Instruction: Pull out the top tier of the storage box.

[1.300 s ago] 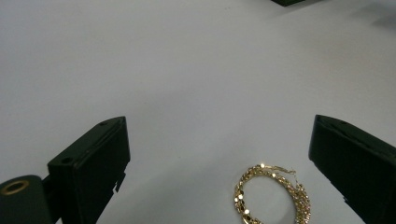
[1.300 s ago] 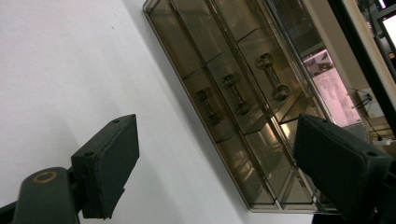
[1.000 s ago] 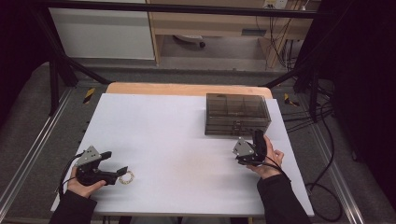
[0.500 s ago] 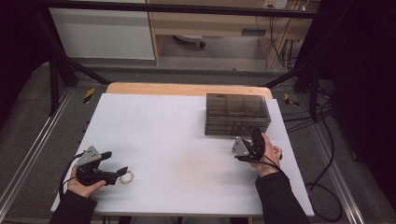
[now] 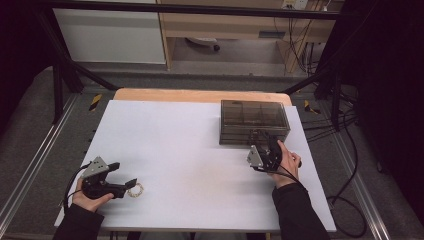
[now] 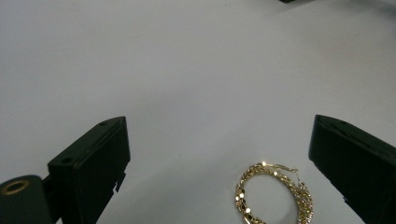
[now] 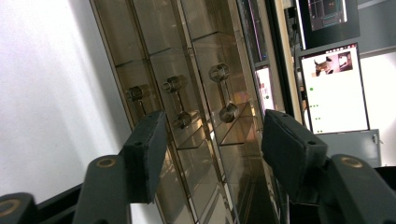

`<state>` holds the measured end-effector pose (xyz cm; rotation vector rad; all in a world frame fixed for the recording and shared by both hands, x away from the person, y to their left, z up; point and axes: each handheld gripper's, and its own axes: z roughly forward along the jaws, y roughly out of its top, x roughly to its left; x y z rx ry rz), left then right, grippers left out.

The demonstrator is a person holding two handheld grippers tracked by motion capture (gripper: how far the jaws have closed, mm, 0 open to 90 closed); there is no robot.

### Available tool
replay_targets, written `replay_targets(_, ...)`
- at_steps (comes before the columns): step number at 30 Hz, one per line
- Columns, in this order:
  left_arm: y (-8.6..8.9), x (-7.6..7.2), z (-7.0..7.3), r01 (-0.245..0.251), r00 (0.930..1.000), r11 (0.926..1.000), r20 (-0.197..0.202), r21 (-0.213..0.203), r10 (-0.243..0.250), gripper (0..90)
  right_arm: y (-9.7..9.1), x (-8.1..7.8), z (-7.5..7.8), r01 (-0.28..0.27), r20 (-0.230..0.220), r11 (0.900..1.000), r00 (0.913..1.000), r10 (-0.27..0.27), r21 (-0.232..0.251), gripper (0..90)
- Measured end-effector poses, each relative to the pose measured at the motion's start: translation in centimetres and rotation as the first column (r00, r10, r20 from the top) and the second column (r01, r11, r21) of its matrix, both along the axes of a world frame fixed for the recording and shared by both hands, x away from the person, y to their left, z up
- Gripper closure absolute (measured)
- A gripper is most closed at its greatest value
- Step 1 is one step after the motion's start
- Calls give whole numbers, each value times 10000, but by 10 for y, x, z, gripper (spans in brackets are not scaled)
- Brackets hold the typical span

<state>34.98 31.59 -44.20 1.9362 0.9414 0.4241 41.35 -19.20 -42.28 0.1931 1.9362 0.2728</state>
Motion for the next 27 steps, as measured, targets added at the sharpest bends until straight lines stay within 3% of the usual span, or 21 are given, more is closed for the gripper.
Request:
replay_targets(15, 0, 0, 0, -4, 10000, 10000, -16, -8, 4, 51, 0, 9, -9, 54, 536, 9990, 9986, -30, -448, 491)
replay_targets(27, 0, 0, -1, -12, 10000, 10000, -25, -11, 12, 52, 4, 11, -17, -4, 1003, 9939, 9949, 115, -1099, 588)
